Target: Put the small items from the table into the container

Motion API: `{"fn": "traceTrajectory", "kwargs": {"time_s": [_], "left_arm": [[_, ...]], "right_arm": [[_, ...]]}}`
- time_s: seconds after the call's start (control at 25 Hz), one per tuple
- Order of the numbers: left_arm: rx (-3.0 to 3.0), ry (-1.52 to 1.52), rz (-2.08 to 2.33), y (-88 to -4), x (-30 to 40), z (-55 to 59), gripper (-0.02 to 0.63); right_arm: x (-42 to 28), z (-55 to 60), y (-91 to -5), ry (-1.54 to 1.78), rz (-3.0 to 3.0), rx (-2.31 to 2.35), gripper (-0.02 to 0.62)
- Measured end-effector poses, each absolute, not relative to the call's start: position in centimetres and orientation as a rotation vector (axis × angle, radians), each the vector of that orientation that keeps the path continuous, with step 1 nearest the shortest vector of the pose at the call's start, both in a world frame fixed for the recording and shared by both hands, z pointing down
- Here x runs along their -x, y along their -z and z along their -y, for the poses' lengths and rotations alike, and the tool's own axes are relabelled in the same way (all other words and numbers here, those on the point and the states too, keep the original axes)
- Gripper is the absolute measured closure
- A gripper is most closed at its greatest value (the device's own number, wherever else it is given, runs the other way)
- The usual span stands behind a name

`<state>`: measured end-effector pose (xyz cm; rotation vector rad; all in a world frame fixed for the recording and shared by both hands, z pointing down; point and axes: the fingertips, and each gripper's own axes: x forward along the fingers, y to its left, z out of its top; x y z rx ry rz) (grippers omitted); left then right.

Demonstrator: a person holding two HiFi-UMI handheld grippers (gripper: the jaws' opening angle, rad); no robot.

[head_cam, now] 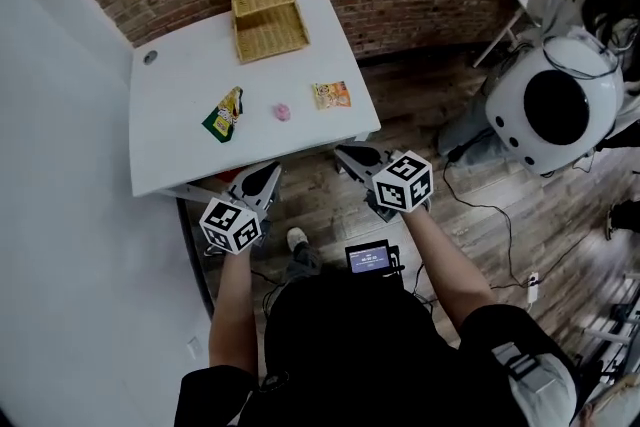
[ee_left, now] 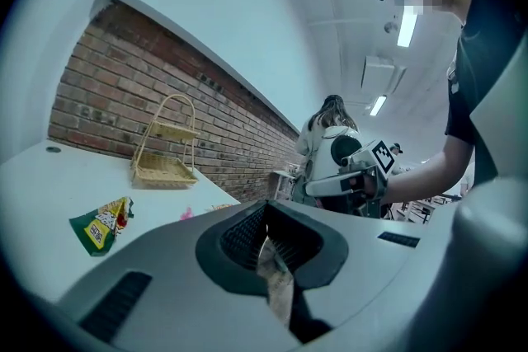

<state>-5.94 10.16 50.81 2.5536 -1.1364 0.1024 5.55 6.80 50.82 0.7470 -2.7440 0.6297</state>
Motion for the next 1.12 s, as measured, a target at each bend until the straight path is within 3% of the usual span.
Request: {"fn": "traceTrajectory", "kwargs": {"time_s": [0.4,1.12], "left_arm": [[-2.616,-0.179,1.018,-51.6,9.6,-4.4,0.597],[-2.506,-0.127,1.104,-52.7,7.5,2.2,0.597]], "right_arm": [[-2.0,-1.6,-51.6,-0.658,2.662,-0.879,0.584],[-2.9,6.2,-53.6,-0.688,2.673,-0.775,0.583]]}}
